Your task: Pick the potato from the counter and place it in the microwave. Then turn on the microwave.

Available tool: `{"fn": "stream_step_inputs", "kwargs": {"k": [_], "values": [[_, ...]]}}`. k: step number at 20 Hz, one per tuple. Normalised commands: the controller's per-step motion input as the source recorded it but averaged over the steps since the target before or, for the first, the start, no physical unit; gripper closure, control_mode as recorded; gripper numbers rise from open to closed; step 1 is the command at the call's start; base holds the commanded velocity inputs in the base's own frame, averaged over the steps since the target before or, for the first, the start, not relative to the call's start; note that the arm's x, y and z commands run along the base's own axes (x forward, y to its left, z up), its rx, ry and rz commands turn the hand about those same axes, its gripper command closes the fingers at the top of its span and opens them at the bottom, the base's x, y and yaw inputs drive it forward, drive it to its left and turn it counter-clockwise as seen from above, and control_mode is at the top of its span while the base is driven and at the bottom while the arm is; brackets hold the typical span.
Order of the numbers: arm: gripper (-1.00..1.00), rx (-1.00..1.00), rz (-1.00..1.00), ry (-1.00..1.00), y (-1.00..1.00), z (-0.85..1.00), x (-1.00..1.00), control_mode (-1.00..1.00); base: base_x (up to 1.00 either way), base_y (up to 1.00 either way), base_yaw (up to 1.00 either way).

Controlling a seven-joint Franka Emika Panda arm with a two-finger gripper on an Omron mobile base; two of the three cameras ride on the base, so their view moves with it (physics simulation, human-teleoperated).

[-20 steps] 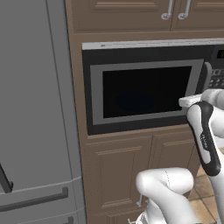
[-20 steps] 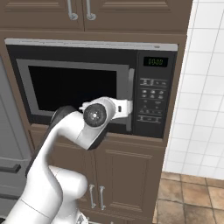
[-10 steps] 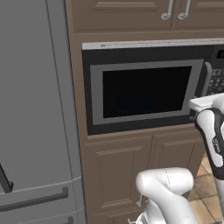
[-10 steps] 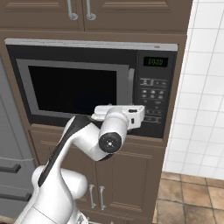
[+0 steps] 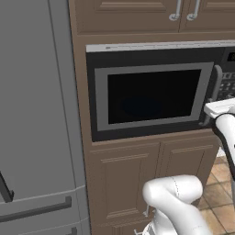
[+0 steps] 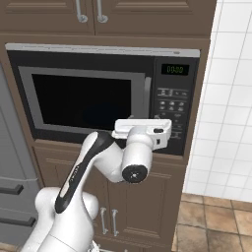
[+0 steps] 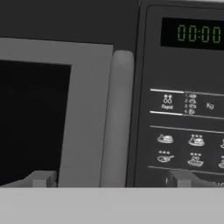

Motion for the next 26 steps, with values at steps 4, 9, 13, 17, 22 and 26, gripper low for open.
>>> {"fn": "stream_step_inputs", "kwargs": {"k": [4,9,13,17,22,26], "values": [[-1.0,0.04,0.0,-0.06,-0.19,0.17,0.02,-1.0,0.0,0.0,0.0],[-1.0,0.04,0.0,0.0,-0.12,0.21,0.05,-1.0,0.0,0.0,0.0],[-1.0,0.01,0.0,0.0,0.0,0.27,0.0,-1.0,0.0,0.0,0.0],[-1.0,0.0,0.0,-0.01,0.0,0.26,0.0,-1.0,0.0,0.0,0.0],[-1.0,0.0,0.0,-0.02,0.0,0.26,0.0,-1.0,0.0,0.0,0.0],[-1.0,0.0,0.0,-0.02,0.04,0.16,0.0,-1.0,0.0,0.0,0.0]]}}
